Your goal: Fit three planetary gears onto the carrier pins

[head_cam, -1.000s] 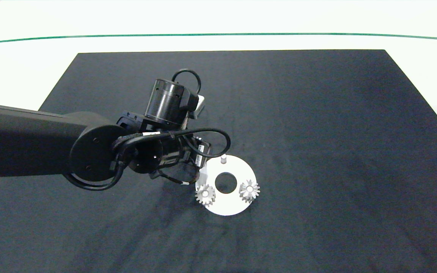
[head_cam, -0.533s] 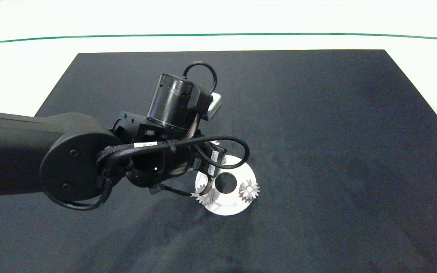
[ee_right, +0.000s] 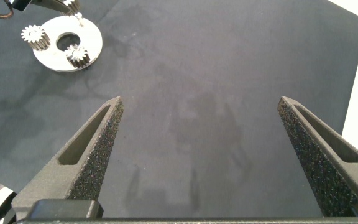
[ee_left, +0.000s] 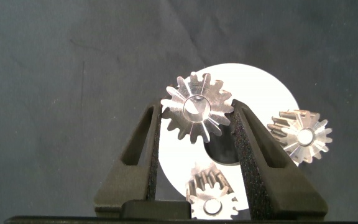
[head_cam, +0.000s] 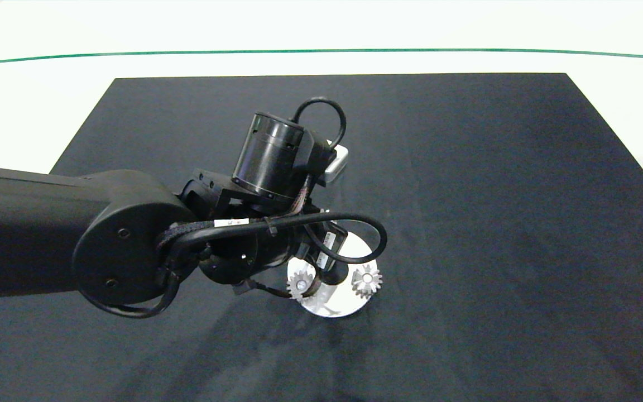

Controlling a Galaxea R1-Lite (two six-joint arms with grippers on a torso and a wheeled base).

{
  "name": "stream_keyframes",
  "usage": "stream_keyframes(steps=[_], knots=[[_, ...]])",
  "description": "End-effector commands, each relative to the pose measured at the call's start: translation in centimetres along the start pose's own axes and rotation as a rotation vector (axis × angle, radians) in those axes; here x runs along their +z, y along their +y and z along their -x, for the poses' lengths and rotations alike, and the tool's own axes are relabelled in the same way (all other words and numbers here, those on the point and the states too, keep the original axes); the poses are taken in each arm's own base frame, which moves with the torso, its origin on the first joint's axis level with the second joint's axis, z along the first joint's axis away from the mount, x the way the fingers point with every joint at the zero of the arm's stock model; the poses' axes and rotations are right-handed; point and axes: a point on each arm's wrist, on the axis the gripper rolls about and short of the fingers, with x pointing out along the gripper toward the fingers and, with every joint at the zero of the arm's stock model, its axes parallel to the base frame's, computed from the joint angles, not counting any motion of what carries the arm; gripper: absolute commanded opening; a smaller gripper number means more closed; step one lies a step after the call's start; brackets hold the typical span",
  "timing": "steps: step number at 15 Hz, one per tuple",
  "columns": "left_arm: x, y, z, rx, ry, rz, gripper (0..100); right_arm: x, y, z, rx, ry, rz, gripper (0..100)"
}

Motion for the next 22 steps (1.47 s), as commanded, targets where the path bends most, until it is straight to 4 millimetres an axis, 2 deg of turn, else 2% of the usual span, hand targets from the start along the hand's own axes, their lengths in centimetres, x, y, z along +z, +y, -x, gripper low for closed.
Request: stream_keyframes(steps=[1,13,22], knots=[[-0.3,-0.3,-0.9,0.001,0.026,-0.012,13,0.0,0.0,0.0,0.002,0.004,0.003,100],[0.2,-0.7,-2.0,0.001,0.023,-0.028,13,0.0,0.0,0.0,0.001,0.001,0.003,100],[0.0,-0.7,-2.0,0.002,0.032,-0.029,13,0.0,0.0,0.0,0.001,0.002,0.003,100]])
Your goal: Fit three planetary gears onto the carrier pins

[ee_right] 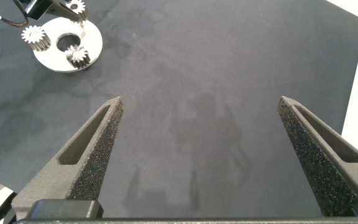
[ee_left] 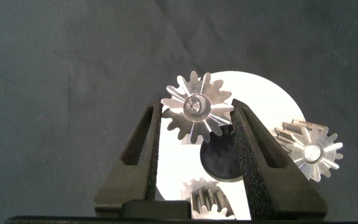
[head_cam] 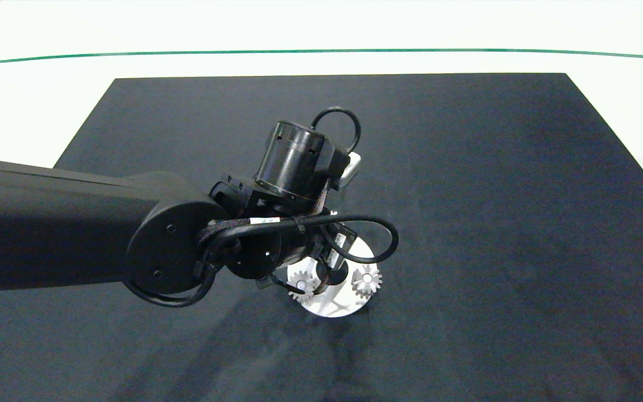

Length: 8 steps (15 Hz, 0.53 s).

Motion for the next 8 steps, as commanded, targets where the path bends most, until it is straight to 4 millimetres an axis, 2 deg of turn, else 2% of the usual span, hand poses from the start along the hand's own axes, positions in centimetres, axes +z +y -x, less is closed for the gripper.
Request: stream_keyframes(steps=[1,8], knots=[[-0.14,0.04,-0.02,0.004,0.006,-0.001,13,-0.06,0.03,-0.07,0.002,0.005,0.003,100],[-0.04,0.01,0.02,0.002,0.001,-0.002,13,-0.03,0.01,0.04,0.001,0.001,0.003,100]])
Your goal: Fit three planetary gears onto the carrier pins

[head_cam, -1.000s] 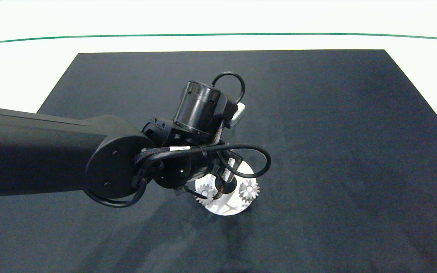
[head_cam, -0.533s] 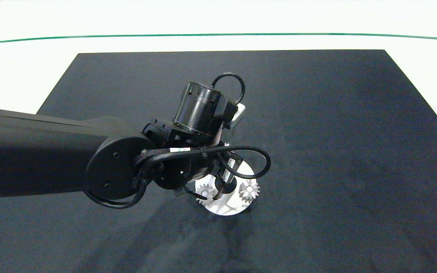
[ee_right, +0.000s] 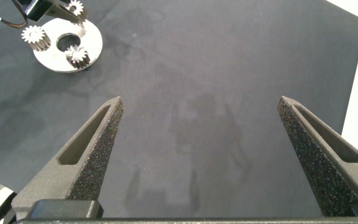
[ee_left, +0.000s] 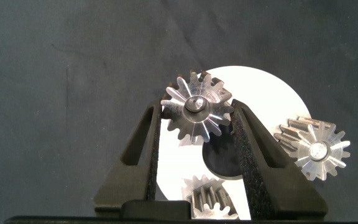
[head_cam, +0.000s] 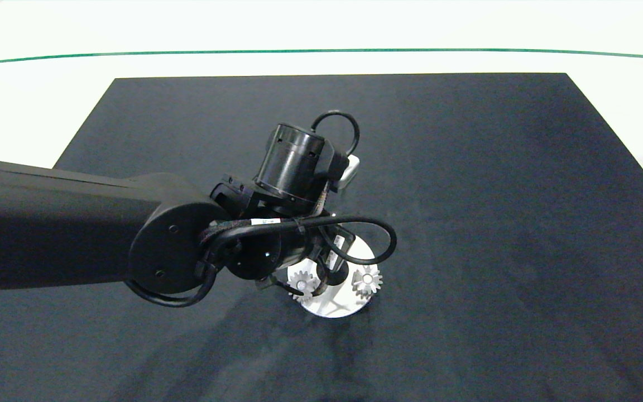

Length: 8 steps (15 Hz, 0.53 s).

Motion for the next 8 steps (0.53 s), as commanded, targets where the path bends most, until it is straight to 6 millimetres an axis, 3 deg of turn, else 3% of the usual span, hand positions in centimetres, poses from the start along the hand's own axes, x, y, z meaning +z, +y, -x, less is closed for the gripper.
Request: stream_keyframes(steps=[1,5,6,8], knots=[[0.06,-0.09,0.02,0.0,-0.003,-0.002,13,-0.02,0.0,0.03,0.0,0.001,0.003,100],[0.09,-0.17,-0.05,-0.002,-0.003,-0.004,13,-0.02,0.0,0.03,0.0,0.001,0.003,100],[0.09,-0.17,-0.05,-0.002,-0.003,-0.009,100,-0.02,0.0,0.03,0.002,0.0,0.003,100],[0.09,-0.16,-0.05,0.0,-0.003,-0.012,100,-0.02,0.0,0.03,0.0,0.001,0.003,100]])
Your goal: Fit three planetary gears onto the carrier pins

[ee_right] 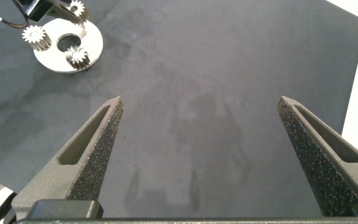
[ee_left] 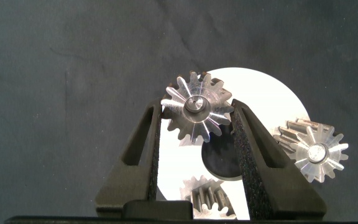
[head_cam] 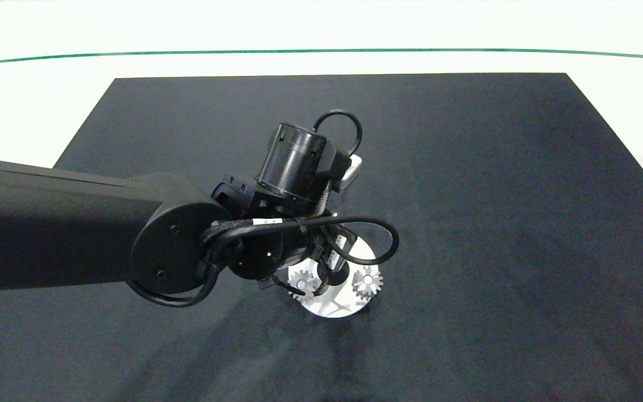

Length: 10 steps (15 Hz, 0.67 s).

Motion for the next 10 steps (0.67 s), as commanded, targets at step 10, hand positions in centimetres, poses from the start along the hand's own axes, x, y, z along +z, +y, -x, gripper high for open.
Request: stream_keyframes(steps=[10], knots=[[0.6,2.3,2.9,0.038,-0.048,0.033,100,0.0,0.0,-0.1,0.011,0.003,0.001,100]])
